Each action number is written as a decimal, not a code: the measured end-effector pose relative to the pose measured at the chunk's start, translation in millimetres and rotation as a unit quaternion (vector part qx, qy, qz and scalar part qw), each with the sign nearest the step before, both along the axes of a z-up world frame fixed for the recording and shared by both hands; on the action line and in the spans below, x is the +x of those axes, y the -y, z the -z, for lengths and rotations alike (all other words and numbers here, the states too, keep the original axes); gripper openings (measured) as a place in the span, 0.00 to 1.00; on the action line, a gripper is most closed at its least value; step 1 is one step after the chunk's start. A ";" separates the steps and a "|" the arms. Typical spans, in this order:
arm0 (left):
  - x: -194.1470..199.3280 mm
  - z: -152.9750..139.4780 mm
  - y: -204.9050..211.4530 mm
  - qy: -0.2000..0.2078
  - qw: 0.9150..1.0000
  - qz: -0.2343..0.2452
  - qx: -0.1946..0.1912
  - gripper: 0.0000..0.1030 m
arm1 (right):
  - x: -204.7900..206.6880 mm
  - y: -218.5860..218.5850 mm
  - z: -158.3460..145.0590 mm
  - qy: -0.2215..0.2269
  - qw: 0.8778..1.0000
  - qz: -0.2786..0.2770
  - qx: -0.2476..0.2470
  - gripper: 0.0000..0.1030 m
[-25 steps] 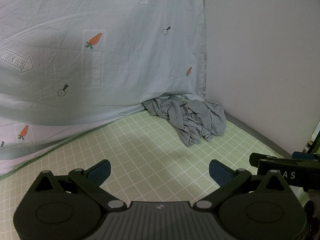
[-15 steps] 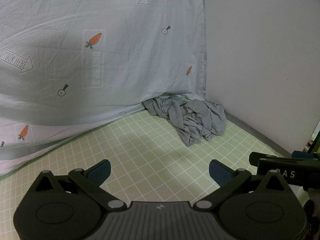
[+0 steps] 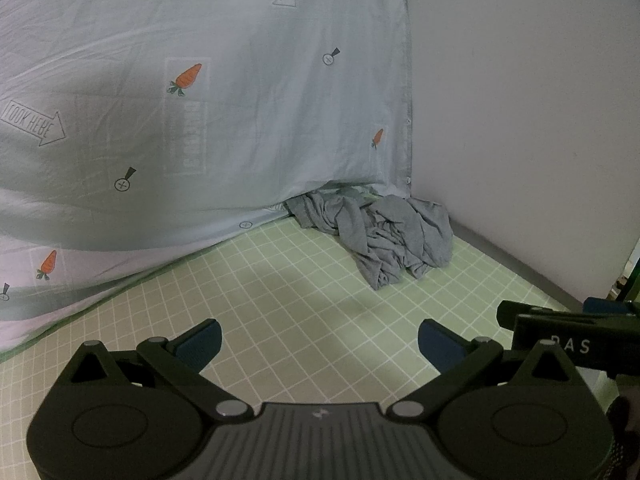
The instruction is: Fold clothes
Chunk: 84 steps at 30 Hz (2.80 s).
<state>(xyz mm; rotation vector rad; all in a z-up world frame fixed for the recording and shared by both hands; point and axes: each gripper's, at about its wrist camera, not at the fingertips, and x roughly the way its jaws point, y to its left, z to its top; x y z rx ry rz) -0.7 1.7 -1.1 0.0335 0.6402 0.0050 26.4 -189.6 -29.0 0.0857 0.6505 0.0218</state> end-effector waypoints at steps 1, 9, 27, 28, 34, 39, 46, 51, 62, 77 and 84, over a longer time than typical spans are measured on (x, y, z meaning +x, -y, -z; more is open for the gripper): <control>0.1 -0.2 -0.1 0.000 1.000 0.000 0.000 1.00 | 0.0 -0.1 0.1 0.000 1.000 0.000 0.000 1.00; 0.2 -0.9 0.6 -0.002 1.000 0.002 0.001 1.00 | 0.1 2.9 -0.5 -0.001 1.000 -0.003 0.000 1.00; 4.6 -1.1 3.8 -0.010 1.000 0.003 0.003 1.00 | 2.1 4.5 0.1 -0.004 1.000 -0.004 0.001 1.00; 4.2 -1.0 3.2 -0.010 1.000 0.003 0.002 1.00 | 2.3 4.6 0.3 -0.004 1.000 -0.003 0.001 1.00; 4.9 0.3 1.0 -0.015 1.000 0.002 0.000 1.00 | 4.0 2.5 0.4 -0.009 1.000 -0.001 0.001 1.00; 8.3 3.3 -1.2 -0.022 1.000 0.000 -0.005 1.00 | 7.0 1.6 1.8 -0.014 1.000 0.000 0.002 1.00; 24.6 10.7 -3.7 -0.037 0.999 -0.014 -0.007 1.00 | 25.5 4.0 10.1 -0.031 0.999 0.002 0.009 1.00; 49.6 17.1 -10.9 -0.052 0.998 -0.033 -0.007 1.00 | 54.0 3.4 20.3 -0.046 0.999 0.000 0.017 1.00; 146.5 42.9 -28.0 -0.090 0.994 -0.054 -0.021 1.00 | 169.5 -8.1 60.5 -0.088 0.996 -0.002 0.014 1.00; 408.5 137.5 -31.2 -0.115 0.987 -0.018 -0.108 0.95 | 392.3 -4.1 164.4 -0.079 0.995 0.025 -0.049 1.00; 517.1 194.1 -26.2 -0.102 0.982 -0.053 -0.147 0.63 | 444.7 -13.6 210.3 -0.100 0.994 0.039 -0.036 1.00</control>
